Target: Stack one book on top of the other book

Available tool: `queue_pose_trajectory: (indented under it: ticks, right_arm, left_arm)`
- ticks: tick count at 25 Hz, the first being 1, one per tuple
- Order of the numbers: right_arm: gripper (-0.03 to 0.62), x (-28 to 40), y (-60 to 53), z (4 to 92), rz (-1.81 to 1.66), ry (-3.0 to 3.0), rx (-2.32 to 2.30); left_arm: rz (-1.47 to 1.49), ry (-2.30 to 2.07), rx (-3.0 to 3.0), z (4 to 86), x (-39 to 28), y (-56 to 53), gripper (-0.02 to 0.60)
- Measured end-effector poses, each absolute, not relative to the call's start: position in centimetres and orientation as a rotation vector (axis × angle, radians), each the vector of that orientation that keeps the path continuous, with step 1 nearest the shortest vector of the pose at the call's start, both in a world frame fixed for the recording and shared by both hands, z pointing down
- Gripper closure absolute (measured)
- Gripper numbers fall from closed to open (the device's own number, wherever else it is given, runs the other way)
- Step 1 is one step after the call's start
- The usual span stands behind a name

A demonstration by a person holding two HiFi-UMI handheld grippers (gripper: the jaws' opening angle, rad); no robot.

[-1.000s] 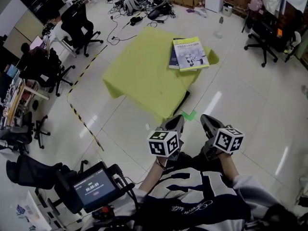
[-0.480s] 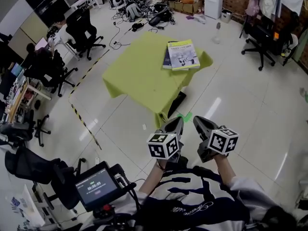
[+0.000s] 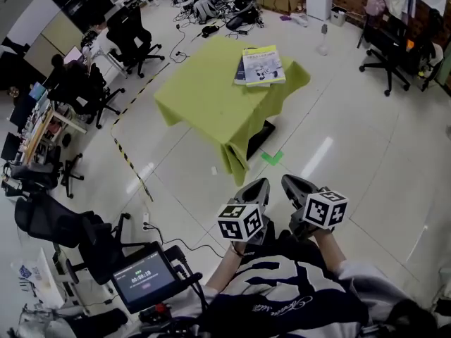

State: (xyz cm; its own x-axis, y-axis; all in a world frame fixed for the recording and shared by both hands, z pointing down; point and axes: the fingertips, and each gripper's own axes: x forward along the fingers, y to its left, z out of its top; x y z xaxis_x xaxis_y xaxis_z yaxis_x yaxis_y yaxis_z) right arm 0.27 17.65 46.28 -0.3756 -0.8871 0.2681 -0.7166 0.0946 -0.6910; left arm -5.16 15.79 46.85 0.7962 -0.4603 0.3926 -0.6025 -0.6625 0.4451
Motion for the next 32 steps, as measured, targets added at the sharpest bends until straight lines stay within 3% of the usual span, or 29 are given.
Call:
queue_pose_trajectory:
  ticks: [32]
  right_arm:
    - [0.599,-3.2,17.0,45.5,-1.105,2.197,-1.622]
  left_arm:
    - [0.321,-0.801,2.459,45.9,-7.7,14.1,0.577]
